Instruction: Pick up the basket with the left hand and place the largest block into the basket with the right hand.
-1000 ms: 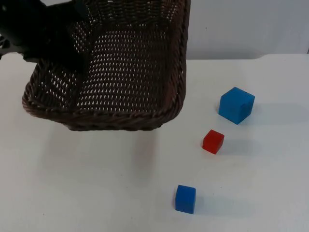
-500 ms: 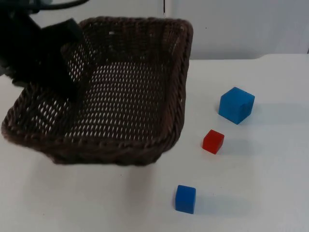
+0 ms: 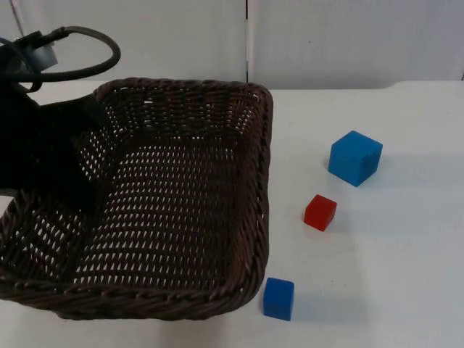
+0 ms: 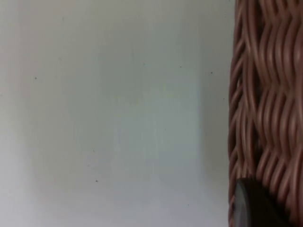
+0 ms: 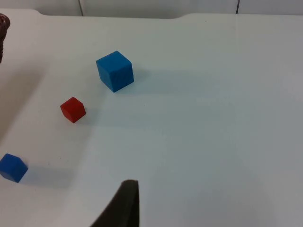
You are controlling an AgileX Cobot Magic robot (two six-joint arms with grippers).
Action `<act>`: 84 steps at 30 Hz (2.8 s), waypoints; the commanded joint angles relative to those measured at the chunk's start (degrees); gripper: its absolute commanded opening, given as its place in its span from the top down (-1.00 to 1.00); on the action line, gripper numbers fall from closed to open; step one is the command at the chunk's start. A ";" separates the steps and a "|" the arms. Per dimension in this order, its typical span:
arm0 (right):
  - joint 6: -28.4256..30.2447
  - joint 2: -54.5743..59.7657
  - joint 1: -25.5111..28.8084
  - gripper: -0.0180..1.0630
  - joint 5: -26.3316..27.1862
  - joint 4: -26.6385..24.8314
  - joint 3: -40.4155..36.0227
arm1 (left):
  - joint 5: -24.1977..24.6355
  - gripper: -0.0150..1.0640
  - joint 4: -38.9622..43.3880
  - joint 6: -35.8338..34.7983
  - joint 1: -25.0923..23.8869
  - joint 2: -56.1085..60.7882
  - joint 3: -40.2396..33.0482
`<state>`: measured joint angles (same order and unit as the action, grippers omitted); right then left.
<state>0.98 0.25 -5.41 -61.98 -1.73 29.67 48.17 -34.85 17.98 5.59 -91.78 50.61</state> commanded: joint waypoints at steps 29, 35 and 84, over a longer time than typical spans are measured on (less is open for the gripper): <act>-0.52 -0.25 0.07 -0.98 0.19 0.15 -0.12 | -0.09 0.98 1.04 -0.34 0.05 0.86 -0.16; -1.68 -0.25 0.07 -0.98 0.32 0.26 -0.12 | -0.09 0.98 0.80 -0.34 0.05 0.86 -0.16; -0.03 67.59 0.07 -0.98 20.33 -0.02 26.62 | 0.63 0.98 -0.31 -0.34 0.05 0.86 -0.16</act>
<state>0.00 66.68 -5.41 -42.87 -1.73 55.75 48.55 -33.30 17.98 5.59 -91.78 50.52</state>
